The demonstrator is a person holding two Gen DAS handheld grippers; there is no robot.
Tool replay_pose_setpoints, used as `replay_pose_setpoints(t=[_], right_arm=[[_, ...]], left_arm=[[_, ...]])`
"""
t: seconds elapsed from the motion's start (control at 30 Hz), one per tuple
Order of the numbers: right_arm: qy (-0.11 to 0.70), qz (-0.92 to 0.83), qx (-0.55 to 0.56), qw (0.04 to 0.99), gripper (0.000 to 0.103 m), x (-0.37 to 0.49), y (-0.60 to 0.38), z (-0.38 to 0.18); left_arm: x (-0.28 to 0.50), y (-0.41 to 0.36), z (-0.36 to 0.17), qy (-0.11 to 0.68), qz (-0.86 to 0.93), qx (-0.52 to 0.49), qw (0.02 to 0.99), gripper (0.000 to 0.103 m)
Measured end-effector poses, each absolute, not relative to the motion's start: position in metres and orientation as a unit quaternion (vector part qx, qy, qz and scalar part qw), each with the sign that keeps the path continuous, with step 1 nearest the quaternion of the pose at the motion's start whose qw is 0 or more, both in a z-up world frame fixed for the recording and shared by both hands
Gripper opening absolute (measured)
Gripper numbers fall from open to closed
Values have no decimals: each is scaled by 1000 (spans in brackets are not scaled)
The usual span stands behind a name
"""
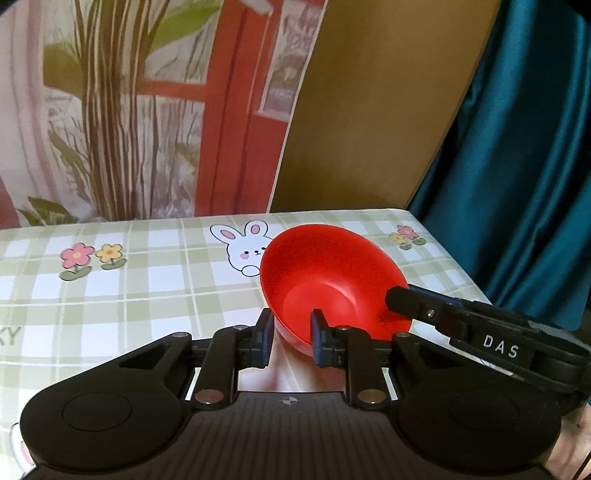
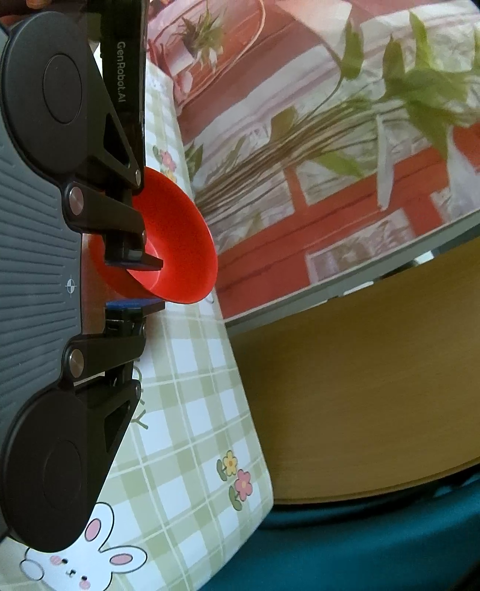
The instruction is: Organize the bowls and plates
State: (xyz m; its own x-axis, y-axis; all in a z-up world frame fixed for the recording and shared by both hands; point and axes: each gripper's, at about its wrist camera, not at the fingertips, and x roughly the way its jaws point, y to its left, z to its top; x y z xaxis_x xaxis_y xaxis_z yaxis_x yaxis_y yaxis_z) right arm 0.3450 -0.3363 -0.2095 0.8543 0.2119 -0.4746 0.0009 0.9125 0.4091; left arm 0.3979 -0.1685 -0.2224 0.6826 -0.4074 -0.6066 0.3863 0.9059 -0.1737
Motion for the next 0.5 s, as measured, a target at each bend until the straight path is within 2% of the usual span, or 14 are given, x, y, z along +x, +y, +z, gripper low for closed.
replay_pose_setpoints(t=[0.5], right_arm=[[229,67,221,946,16,276,-308,-157]], left_arm=[[319,-150,-178,297,-217,-12,930,22]])
